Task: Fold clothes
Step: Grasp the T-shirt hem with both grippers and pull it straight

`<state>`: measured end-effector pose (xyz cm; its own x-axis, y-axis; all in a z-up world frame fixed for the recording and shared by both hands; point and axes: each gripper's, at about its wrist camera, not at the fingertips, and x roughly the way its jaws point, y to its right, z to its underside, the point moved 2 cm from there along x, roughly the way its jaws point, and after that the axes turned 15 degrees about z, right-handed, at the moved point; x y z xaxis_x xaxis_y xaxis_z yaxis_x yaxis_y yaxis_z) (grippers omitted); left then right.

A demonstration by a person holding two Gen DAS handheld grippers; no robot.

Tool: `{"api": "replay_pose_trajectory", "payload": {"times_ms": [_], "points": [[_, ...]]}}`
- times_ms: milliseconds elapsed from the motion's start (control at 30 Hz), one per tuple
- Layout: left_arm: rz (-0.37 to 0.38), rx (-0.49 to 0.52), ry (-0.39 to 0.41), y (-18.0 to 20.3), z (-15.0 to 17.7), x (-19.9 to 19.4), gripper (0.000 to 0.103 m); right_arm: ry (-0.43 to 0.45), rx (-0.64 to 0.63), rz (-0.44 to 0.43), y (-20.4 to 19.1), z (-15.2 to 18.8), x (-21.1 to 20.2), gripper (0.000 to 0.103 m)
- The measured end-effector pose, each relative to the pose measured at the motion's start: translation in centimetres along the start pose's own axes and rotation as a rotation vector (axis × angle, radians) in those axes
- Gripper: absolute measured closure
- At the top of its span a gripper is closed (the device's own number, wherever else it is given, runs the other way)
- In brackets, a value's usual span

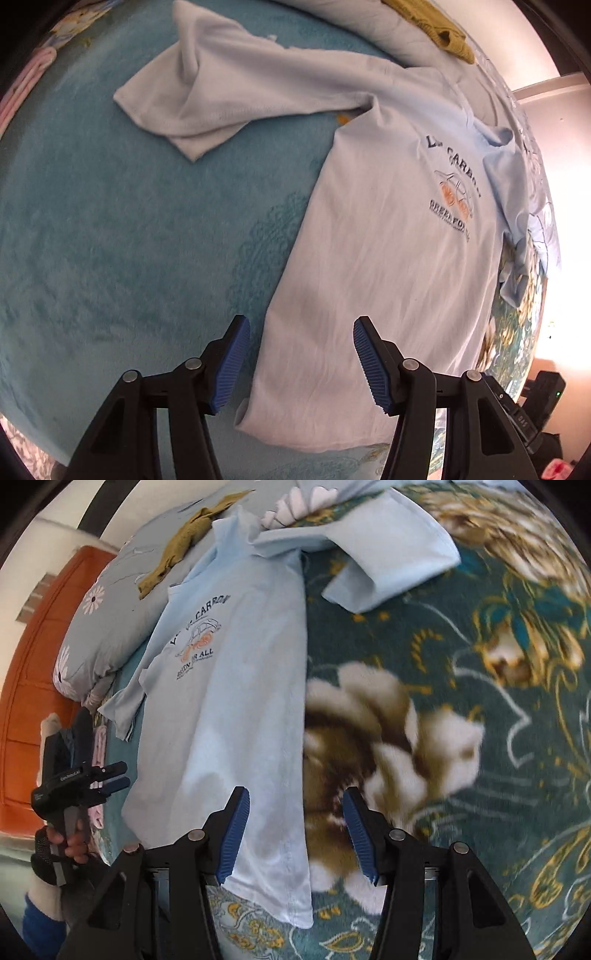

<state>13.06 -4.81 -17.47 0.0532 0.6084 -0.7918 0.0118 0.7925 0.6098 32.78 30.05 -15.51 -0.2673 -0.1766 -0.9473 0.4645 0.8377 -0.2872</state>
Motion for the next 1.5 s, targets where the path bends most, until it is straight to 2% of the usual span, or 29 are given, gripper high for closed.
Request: {"api": "replay_pose_trajectory", "payload": {"times_ms": [100, 267, 433, 533, 633, 733, 800, 900, 967, 1067, 1100, 1133, 1300, 1367, 1500], "points": [[-0.002, -0.011, -0.040, -0.2, 1.1, 0.6, 0.040, -0.026, 0.021, -0.060, -0.3, 1.6, 0.7, 0.049], [-0.003, -0.030, -0.102, -0.7, 3.0, 1.4, 0.041, -0.043, -0.009, -0.114, -2.1, 3.0, 1.4, 0.050], [0.042, -0.051, -0.103, -0.7, 4.2, 0.7, 0.044, -0.050, 0.060, -0.120, -0.9, 3.7, 1.6, 0.072], [0.048, -0.026, -0.110, 0.0, 4.7, 0.7, 0.045, -0.050, 0.109, -0.109, 0.6, 4.1, 1.3, 0.079], [0.007, -0.030, -0.139, 0.0, 5.4, 1.2, 0.046, -0.059, 0.134, -0.143, 1.3, 4.5, 1.3, 0.079], [-0.020, -0.041, -0.145, -0.1, 5.8, 1.2, 0.055, -0.079, 0.161, -0.183, 1.4, 4.9, 1.9, 0.079], [-0.028, -0.061, -0.135, -0.4, 6.1, 0.8, 0.056, -0.086, 0.168, -0.203, 1.2, 5.0, 2.1, 0.079], [-0.039, -0.101, -0.115, -1.1, 6.4, 0.2, 0.057, -0.084, 0.162, -0.195, 1.0, 5.0, 2.1, 0.080], [-0.043, -0.111, -0.104, -1.1, 6.5, -0.1, 0.061, -0.085, 0.160, -0.183, 1.1, 5.0, 2.0, 0.091], [-0.050, -0.078, -0.101, -0.1, 6.9, -0.1, 0.065, -0.083, 0.152, -0.183, 0.9, 5.0, 1.8, 0.097], [-0.055, -0.065, -0.098, 0.2, 6.9, -0.2, 0.075, -0.081, 0.148, -0.183, 0.8, 5.0, 1.7, 0.097], [-0.060, -0.052, -0.097, 0.6, 7.0, -0.2, 0.094, -0.076, 0.140, -0.179, 0.7, 5.0, 1.4, 0.098], [-0.057, 0.001, -0.108, 2.6, 8.0, -0.7, 0.096, -0.021, 0.088, -0.130, 0.3, 4.1, -1.4, 0.099], [-0.063, 0.030, -0.155, 3.6, 8.9, -0.5, 0.096, -0.004, 0.072, -0.116, 0.7, 3.7, -3.0, 0.099], [-0.166, 0.099, -0.270, 5.2, 10.4, 1.7, 0.096, 0.001, 0.024, -0.042, 1.8, 3.7, -4.7, 0.099]]}}
